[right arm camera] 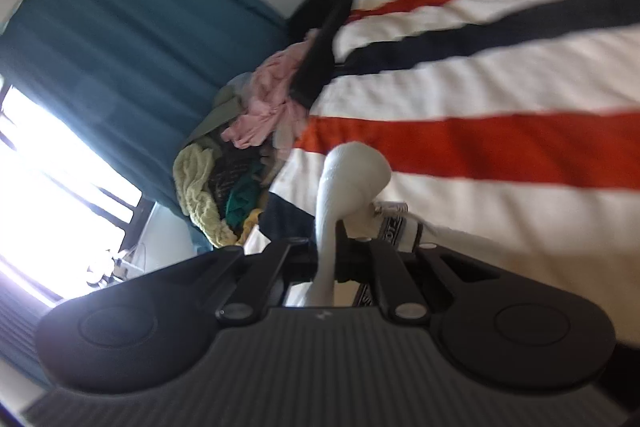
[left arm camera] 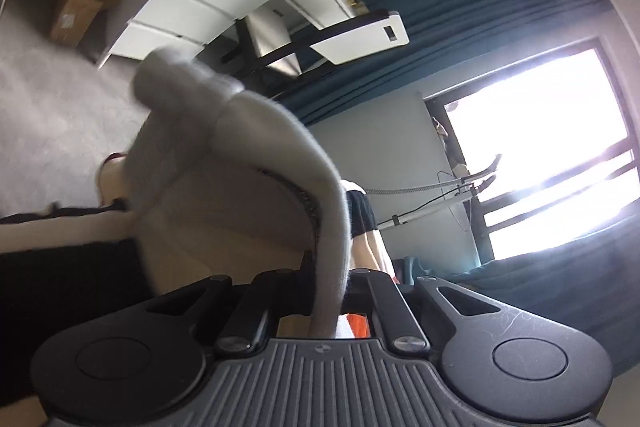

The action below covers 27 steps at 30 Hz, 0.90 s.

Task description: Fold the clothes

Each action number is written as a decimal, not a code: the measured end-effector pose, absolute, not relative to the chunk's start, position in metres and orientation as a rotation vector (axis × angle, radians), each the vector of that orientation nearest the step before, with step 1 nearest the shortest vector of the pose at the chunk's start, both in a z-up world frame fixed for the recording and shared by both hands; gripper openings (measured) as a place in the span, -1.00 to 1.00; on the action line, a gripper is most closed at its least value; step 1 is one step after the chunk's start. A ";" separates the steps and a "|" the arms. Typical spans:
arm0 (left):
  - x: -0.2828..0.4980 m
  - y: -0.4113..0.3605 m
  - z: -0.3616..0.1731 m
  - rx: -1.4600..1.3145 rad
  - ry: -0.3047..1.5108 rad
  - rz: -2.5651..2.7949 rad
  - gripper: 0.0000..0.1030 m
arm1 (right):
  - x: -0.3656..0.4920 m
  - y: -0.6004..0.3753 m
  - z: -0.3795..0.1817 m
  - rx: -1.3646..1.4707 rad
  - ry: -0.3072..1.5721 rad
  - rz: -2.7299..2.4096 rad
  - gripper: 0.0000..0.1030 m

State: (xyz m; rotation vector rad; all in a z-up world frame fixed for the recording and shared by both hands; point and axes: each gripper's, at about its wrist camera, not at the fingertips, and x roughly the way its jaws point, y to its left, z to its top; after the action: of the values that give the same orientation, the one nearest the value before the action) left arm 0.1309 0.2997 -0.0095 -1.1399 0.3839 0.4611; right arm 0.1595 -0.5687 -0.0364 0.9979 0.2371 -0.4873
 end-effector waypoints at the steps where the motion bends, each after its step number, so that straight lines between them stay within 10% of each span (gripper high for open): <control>1: 0.151 0.298 -0.011 -1.112 0.394 0.472 -0.87 | 0.182 -0.568 -0.039 0.968 0.251 -0.504 -0.89; 16: 0.343 0.284 -0.033 -0.876 0.547 0.494 -0.78 | 0.405 -0.542 -0.145 0.694 0.532 -0.688 -0.86; 21: 0.321 0.292 -0.014 -0.914 0.594 0.385 -0.12 | 0.391 -0.547 -0.130 0.735 0.555 -0.598 -0.79; 23: 0.307 0.290 -0.007 -0.909 0.650 0.311 0.22 | 0.377 -0.546 -0.120 0.768 0.558 -0.528 -0.59; 25: 0.284 0.276 -0.003 -0.878 0.716 0.253 0.26 | 0.356 -0.546 -0.112 0.849 0.543 -0.451 0.35; 27: 0.256 0.263 -0.005 -0.896 0.730 0.208 0.44 | 0.328 -0.541 -0.105 0.925 0.516 -0.399 0.44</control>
State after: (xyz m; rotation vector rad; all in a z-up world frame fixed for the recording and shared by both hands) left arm 0.2559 0.2630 -0.0050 -0.8964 0.7301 0.2082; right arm 0.3275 -0.5407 -0.1052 0.9253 0.5159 -0.3985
